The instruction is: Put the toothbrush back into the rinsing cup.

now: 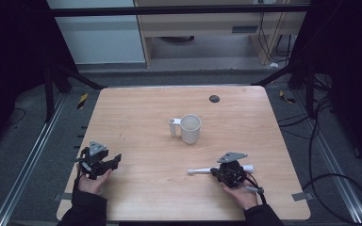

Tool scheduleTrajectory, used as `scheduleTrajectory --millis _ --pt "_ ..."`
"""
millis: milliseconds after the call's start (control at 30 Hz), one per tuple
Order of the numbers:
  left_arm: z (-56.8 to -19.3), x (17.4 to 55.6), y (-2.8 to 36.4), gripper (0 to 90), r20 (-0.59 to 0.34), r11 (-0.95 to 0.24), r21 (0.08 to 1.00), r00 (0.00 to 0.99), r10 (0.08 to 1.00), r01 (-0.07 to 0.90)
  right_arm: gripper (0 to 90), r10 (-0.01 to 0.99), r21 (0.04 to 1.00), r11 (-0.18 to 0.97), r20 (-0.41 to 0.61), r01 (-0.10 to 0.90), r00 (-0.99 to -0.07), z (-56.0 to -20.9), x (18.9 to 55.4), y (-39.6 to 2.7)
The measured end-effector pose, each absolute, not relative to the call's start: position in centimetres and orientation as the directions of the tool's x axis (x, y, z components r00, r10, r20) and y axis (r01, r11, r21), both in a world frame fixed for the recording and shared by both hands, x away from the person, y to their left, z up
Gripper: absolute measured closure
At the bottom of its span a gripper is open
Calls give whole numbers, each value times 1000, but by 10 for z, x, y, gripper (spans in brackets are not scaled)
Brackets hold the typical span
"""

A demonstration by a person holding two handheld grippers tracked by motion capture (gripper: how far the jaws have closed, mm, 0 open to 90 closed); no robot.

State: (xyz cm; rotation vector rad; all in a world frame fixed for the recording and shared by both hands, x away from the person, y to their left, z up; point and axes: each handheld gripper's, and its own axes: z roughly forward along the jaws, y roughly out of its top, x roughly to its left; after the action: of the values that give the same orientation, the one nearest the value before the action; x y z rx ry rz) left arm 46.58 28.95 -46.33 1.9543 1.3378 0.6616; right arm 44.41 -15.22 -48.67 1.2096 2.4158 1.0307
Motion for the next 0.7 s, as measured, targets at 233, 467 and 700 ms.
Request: scheduleTrajectory --millis 233,467,700 --pt "-464 466 289 422 37 -252 760 346 937 600 900 781 687 408 79 601 -620 -488 447 -151" --pt "-464 467 289 423 36 -252 758 347 937 601 900 789 687 401 78 607 -609 -488 448 -153" --pt "-464 467 289 423 34 -252 757 348 937 603 900 799 737 349 88 579 -594 -473 446 -165"
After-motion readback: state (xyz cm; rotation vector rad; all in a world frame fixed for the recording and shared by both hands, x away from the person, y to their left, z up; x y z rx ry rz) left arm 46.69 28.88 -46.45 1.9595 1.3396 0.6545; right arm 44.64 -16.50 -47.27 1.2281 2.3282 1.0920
